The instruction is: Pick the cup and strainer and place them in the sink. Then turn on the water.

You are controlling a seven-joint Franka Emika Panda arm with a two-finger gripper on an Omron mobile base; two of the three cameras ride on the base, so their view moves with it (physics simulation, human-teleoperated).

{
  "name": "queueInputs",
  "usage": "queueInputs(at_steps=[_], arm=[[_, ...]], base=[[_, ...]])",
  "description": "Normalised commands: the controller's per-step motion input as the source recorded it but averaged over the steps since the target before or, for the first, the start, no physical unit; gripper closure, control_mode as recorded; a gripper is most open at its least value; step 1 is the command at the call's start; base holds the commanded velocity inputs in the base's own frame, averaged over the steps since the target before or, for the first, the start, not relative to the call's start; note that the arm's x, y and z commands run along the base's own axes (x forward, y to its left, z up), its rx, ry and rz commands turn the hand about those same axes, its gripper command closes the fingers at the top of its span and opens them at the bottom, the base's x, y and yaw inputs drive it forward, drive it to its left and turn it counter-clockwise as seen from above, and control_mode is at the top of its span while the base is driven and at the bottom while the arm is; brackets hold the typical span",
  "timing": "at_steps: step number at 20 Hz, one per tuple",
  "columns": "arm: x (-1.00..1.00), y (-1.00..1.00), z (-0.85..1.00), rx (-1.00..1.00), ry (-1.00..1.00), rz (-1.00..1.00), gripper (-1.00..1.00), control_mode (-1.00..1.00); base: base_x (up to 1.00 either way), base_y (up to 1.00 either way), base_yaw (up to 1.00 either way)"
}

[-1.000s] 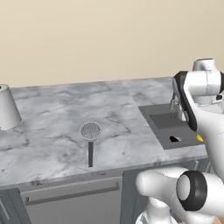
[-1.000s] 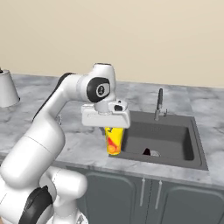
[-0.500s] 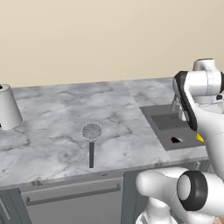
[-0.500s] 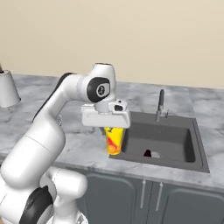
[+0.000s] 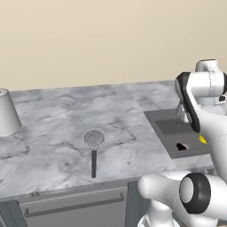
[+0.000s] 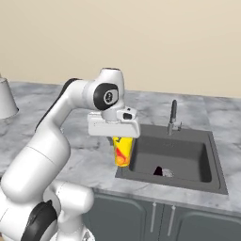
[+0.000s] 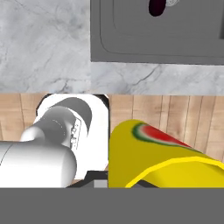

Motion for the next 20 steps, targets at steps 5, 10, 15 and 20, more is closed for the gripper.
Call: queueInputs(at_steps=[5, 10, 15, 20], arm=[[0.00, 0.00, 0.00, 0.00, 0.00, 0.00, 1.00, 1.00], [0.00, 0.00, 0.00, 0.00, 0.00, 0.00, 1.00, 1.00], [0.00, 0.00, 0.00, 0.00, 0.00, 0.00, 1.00, 1.00], [0.00, 0.00, 0.00, 0.00, 0.00, 0.00, 1.00, 1.00]], base=[[0.36, 0.02, 0.00], [0.33, 0.00, 0.00], [0.31, 0.00, 0.00], [0.28, 0.00, 0.00]])
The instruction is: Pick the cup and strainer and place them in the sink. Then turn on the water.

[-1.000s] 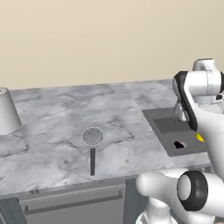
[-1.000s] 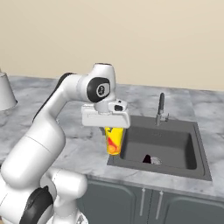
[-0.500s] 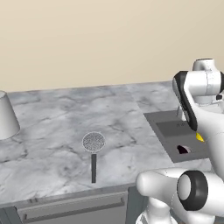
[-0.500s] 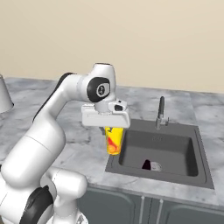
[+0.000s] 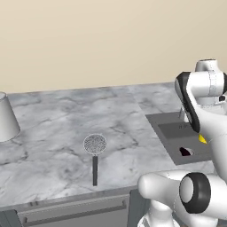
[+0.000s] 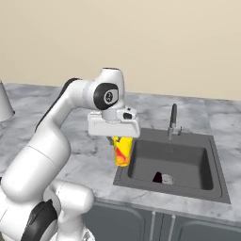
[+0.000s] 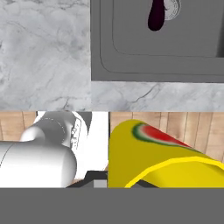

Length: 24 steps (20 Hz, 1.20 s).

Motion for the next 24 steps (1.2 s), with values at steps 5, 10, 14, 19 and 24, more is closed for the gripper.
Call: queueInputs(at_steps=[5, 10, 14, 19, 24], arm=[[0.16, 0.00, 0.00, 0.00, 0.00, 0.00, 1.00, -1.00], [0.48, 0.00, 0.00, 0.00, 0.00, 0.00, 1.00, -1.00], [0.54, 0.00, 0.00, 0.00, 0.00, 0.00, 1.00, -1.00], [0.45, 0.00, -0.07, 0.00, 0.00, 0.00, 1.00, -1.00], [0.54, 0.05, -0.23, 0.00, 0.00, 0.00, 1.00, -1.00]], base=[[0.21, 0.00, 0.00], [0.00, 0.00, 0.00], [0.00, 0.00, 0.00], [0.00, 0.00, 0.00], [0.00, 0.00, 0.00]])
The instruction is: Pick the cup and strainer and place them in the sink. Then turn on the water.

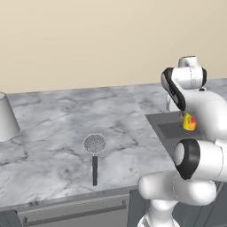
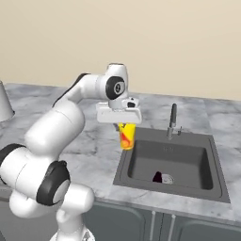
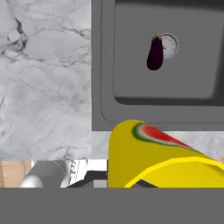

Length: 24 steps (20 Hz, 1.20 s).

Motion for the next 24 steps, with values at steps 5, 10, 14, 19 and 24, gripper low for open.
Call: queueInputs(at_steps=[5, 10, 14, 19, 24], arm=[[0.39, -0.02, -0.24, 0.00, 0.00, 0.00, 1.00, -1.00], [0.12, -0.17, -0.23, 0.00, 0.00, 0.03, 1.00, -1.00], [0.09, -0.21, -0.24, 0.00, 0.00, 0.03, 1.00, -1.00], [0.14, -0.18, -0.27, 0.00, 0.00, 0.03, 1.00, -1.00], [0.19, -0.17, -0.26, 0.00, -0.01, 0.03, 1.00, -1.00]], base=[[0.00, 0.00, 0.00], [0.00, 0.00, 0.00], [0.00, 0.00, 0.00], [0.00, 0.00, 0.00], [0.00, 0.00, 0.00]])
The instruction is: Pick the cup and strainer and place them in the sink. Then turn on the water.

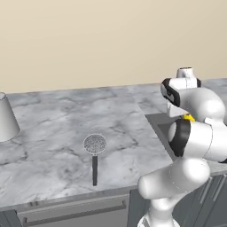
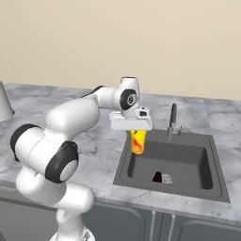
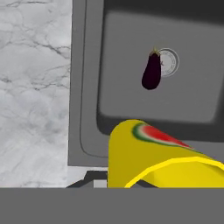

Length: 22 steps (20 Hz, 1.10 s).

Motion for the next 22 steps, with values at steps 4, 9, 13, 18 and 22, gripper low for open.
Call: queueInputs(at_steps=[4, 9, 13, 18, 22], arm=[[0.21, -0.18, -0.26, 0.02, -0.02, 0.04, 1.00, -1.00], [0.12, -0.20, -0.30, 0.04, -0.04, 0.04, 1.00, -1.00], [0.12, -0.19, -0.33, 0.06, -0.04, 0.03, 1.00, -1.00], [0.17, -0.11, -0.31, 0.03, -0.04, 0.03, 1.00, -1.00], [0.29, -0.03, -0.26, 0.00, -0.01, 0.02, 1.00, -1.00]], base=[[0.00, 0.00, 0.00], [0.00, 0.00, 0.00], [0.00, 0.00, 0.00], [0.00, 0.00, 0.00], [0.00, 0.00, 0.00]])
